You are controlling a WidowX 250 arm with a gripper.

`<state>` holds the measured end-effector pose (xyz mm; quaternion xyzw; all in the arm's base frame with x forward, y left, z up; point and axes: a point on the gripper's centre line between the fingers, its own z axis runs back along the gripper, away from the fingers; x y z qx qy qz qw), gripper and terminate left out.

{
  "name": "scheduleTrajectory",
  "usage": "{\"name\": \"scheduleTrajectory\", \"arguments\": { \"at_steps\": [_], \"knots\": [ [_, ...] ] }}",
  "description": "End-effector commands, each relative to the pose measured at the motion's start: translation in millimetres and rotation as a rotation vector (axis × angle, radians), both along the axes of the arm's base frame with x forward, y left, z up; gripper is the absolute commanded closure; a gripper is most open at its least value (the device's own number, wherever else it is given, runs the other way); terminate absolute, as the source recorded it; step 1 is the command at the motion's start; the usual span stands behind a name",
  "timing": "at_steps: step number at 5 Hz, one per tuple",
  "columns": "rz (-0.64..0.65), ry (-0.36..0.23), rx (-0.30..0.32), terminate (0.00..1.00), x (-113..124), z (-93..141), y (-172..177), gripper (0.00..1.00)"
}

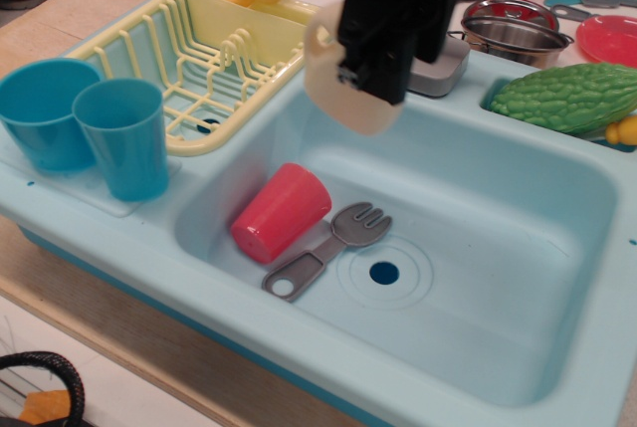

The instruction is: Put detergent from sink into drying rack

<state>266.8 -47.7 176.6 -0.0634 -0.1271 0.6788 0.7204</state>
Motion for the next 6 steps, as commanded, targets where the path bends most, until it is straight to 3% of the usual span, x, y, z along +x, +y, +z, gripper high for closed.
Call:
{"name": "scheduleTrajectory", "arguments": {
  "at_steps": [1, 2, 3, 4, 6],
  "knots": [
    [0.020, -0.079, 0.095, 0.00, 19, 32, 54, 1.00],
    [0.037, -0.067, 0.141, 0.00, 24, 42, 88, 1.00],
    [0.064, -0.039, 0.119, 0.00, 19, 34, 109, 1.00],
    [0.050, -0.025, 0.092, 0.00, 13, 29, 118, 0.00],
    [0.050, -0.025, 0.092, 0.00, 13, 29, 118, 0.00]
  ]
}}
